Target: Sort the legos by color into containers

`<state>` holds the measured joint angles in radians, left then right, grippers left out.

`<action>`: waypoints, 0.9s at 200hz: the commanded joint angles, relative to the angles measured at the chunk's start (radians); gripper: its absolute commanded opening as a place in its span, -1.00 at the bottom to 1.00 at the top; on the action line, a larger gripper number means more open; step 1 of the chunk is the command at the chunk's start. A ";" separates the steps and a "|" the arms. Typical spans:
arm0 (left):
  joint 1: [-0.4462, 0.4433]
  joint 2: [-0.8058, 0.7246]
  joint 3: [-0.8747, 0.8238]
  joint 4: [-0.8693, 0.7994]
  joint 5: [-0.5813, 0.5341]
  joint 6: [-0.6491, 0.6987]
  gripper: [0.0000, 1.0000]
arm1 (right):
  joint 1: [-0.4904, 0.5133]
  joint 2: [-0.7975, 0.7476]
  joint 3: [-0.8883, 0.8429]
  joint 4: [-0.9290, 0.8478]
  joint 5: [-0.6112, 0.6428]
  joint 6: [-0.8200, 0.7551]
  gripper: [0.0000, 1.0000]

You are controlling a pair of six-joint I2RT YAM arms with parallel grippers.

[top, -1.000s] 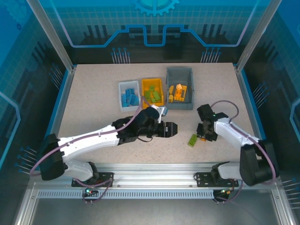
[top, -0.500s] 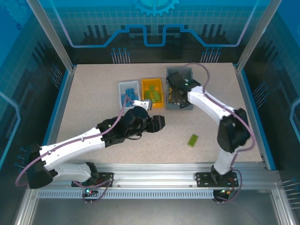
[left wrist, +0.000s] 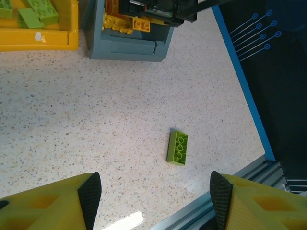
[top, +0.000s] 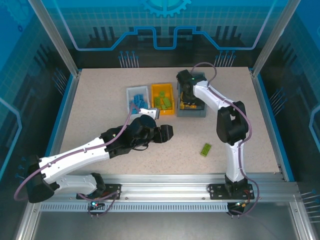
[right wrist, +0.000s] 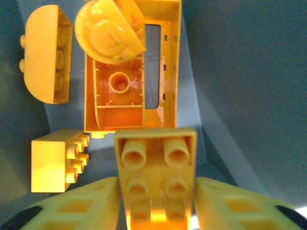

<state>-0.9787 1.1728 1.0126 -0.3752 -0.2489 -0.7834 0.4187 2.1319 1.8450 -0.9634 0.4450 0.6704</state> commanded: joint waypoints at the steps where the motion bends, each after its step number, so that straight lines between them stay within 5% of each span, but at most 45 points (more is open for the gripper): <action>1: 0.006 -0.017 -0.008 -0.049 -0.027 0.031 0.40 | -0.001 -0.004 0.036 -0.038 0.000 0.000 0.10; 68: 0.074 -0.013 0.000 -0.140 0.024 0.073 0.51 | 0.063 -0.241 -0.071 0.025 0.040 -0.026 0.19; 113: 0.072 0.026 -0.013 -0.105 0.110 0.130 0.50 | 0.113 -0.633 -0.548 0.094 -0.021 0.109 0.21; 151: 0.033 0.096 -0.019 0.000 0.283 0.241 0.49 | 0.136 -0.962 -0.976 0.089 -0.156 0.311 0.46; 180: -0.028 0.158 -0.028 0.075 0.325 0.268 0.49 | 0.137 -1.084 -1.180 0.176 -0.243 0.382 0.52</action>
<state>-0.9672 1.2884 1.0065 -0.3885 -0.0212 -0.5816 0.5446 1.1091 0.7628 -0.8612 0.3073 0.9302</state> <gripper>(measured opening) 0.746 0.753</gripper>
